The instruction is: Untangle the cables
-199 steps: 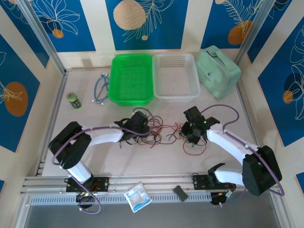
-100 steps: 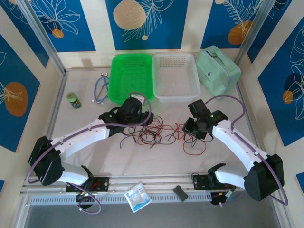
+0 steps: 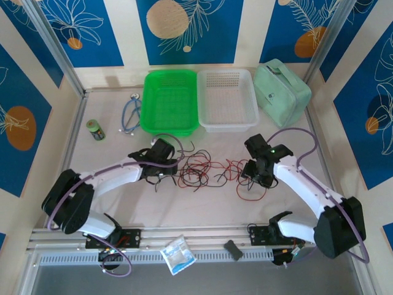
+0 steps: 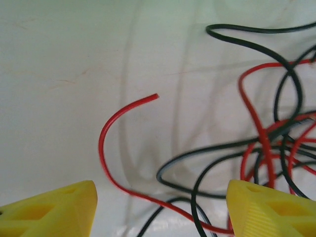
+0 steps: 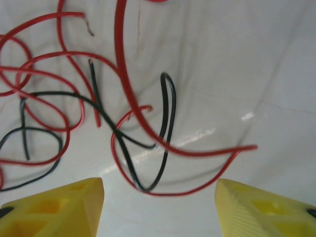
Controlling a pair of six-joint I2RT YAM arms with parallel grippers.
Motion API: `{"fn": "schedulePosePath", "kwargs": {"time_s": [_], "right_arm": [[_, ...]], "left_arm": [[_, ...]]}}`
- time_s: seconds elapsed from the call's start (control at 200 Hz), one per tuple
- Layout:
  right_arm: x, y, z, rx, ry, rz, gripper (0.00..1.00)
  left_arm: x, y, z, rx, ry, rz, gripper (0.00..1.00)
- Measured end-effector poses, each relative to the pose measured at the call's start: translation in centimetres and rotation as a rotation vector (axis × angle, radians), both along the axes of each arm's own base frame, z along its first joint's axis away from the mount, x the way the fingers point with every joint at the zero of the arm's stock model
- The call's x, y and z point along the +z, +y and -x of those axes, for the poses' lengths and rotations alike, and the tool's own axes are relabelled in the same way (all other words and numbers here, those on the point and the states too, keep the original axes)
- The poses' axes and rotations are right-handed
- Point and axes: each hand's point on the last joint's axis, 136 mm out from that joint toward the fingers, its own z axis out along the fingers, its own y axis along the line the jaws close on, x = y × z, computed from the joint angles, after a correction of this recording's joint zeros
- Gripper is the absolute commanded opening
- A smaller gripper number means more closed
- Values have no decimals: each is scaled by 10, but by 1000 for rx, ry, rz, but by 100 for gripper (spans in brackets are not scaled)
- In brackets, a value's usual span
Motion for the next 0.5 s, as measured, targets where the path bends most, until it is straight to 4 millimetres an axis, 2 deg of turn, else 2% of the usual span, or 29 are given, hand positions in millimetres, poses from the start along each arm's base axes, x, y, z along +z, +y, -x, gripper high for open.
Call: {"fn": "schedulePosePath", "kwargs": {"time_s": [0.075, 0.175, 0.265, 0.325, 0.5], "right_arm": [[-11, 1, -7, 17, 16, 16, 46], [-23, 4, -19, 48, 18, 26, 21], [-29, 10, -30, 67, 7, 18, 5], [-30, 16, -39, 89, -3, 3, 0], [-19, 46, -75, 175, -76, -76, 0]], "left_arm": [[-13, -6, -3, -6, 23, 15, 62], [-26, -15, -3, -23, 44, 53, 55], [-33, -19, 1, -38, 58, 82, 45], [-34, -23, 3, -49, 61, 103, 40], [-34, -31, 11, -67, 74, 153, 35]]}}
